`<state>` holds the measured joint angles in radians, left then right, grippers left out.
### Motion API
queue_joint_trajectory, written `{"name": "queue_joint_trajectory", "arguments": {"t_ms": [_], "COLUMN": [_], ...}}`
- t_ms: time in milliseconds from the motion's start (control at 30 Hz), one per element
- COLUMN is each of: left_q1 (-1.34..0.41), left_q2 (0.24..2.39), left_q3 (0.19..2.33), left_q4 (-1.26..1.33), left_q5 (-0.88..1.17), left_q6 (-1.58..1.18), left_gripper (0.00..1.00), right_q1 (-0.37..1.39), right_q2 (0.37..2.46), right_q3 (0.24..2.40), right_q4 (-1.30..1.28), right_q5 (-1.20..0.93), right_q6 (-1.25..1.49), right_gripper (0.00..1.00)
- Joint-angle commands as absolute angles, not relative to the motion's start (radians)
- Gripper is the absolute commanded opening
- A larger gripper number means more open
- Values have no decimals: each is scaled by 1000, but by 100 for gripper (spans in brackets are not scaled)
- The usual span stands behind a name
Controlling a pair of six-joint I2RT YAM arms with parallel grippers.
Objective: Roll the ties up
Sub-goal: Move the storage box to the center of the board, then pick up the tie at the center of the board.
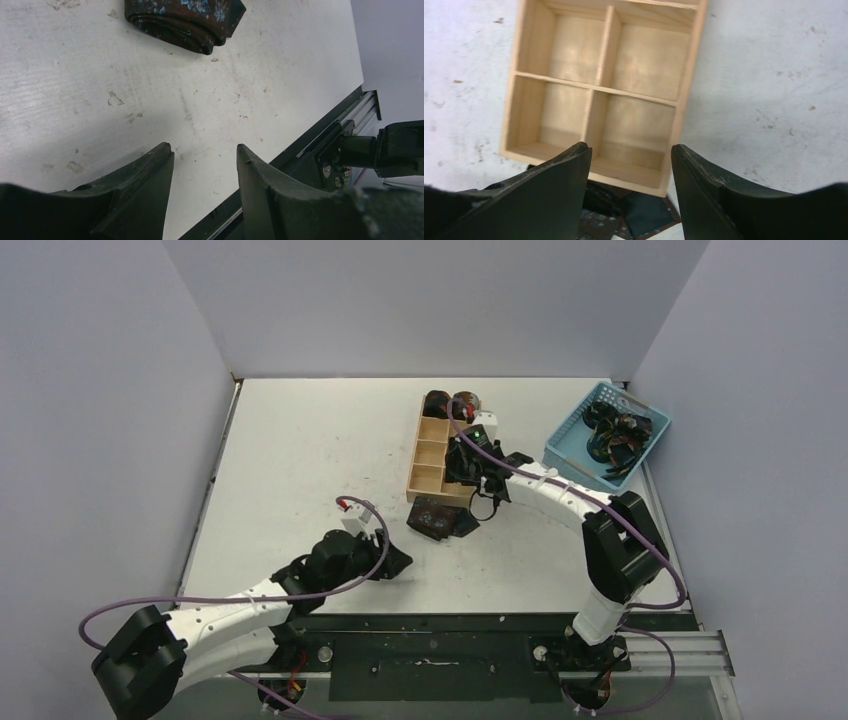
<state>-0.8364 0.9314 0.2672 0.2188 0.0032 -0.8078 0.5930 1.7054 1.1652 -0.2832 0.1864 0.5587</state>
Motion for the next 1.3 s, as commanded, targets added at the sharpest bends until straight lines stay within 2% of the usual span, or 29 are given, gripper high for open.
{"name": "queue_joint_trajectory", "arguments": {"t_ms": [0, 200, 433, 767, 900, 1267], "left_q1": [-856, -872, -887, -894, -896, -904], "left_q2": [989, 1107, 1240, 1421, 1512, 1683], "left_q3": [263, 246, 275, 339, 372, 419], "left_q4": [310, 444, 524, 637, 719, 916], "left_q5": [-32, -78, -116, -160, -150, -155], "left_q6": [-819, -845, -838, -807, -818, -892], "left_gripper": [46, 39, 24, 0, 0, 0], "right_q1": [631, 640, 640, 641, 640, 637], "right_q2": [1701, 1786, 1843, 1903, 1914, 1929], "right_q3": [1246, 1283, 1299, 1314, 1306, 1275], "right_q4": [-267, -274, -226, -245, -256, -259], "right_q5": [168, 153, 103, 71, 60, 21], "right_q6": [513, 521, 538, 545, 564, 606], "right_gripper": [59, 52, 48, 25, 16, 11]}}
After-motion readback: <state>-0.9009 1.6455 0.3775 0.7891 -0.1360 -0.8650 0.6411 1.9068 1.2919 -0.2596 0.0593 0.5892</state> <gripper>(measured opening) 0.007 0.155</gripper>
